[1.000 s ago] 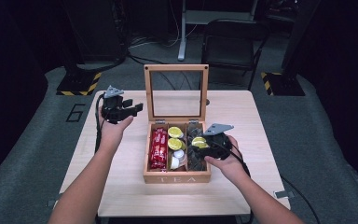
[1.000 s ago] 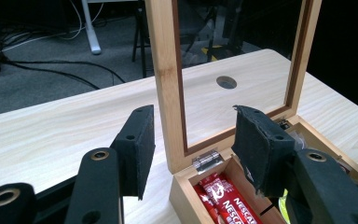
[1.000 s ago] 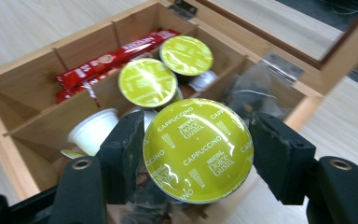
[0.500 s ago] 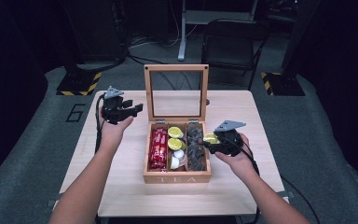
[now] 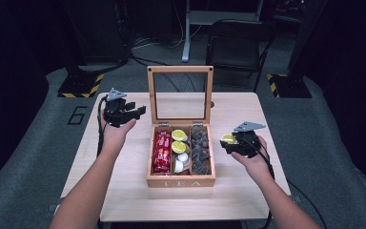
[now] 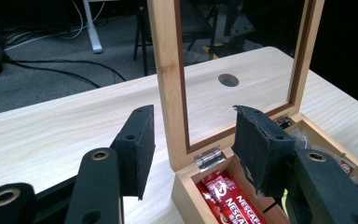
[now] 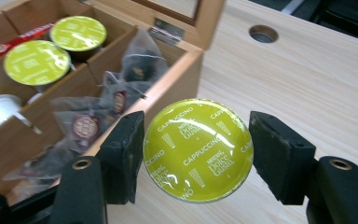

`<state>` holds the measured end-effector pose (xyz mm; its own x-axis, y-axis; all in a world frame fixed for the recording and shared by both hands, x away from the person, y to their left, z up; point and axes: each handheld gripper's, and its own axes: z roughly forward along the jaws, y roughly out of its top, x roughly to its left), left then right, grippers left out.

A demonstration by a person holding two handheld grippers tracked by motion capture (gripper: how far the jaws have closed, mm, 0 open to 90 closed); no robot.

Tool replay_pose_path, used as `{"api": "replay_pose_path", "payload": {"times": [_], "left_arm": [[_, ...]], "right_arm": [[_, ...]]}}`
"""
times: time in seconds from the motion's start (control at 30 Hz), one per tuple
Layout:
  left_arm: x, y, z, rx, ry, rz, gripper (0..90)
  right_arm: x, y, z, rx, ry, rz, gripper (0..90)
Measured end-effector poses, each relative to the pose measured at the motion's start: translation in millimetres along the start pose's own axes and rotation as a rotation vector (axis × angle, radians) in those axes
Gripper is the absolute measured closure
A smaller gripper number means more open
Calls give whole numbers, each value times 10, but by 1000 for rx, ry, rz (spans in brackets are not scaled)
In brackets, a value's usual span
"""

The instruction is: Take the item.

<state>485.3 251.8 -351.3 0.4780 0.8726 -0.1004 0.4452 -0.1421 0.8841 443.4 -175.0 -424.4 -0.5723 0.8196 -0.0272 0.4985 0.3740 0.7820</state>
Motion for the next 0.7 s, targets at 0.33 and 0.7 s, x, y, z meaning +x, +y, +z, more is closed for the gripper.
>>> {"api": "replay_pose_path", "payload": {"times": [0.33,0.7], "left_arm": [[-14,-2,5,3,-1,4,480],[-6,-3,1,5,0,3,480]], "right_arm": [[-192,-140,-25,18,-56,43,368],[-382,-285,-14,39,-111,78,368]]}}
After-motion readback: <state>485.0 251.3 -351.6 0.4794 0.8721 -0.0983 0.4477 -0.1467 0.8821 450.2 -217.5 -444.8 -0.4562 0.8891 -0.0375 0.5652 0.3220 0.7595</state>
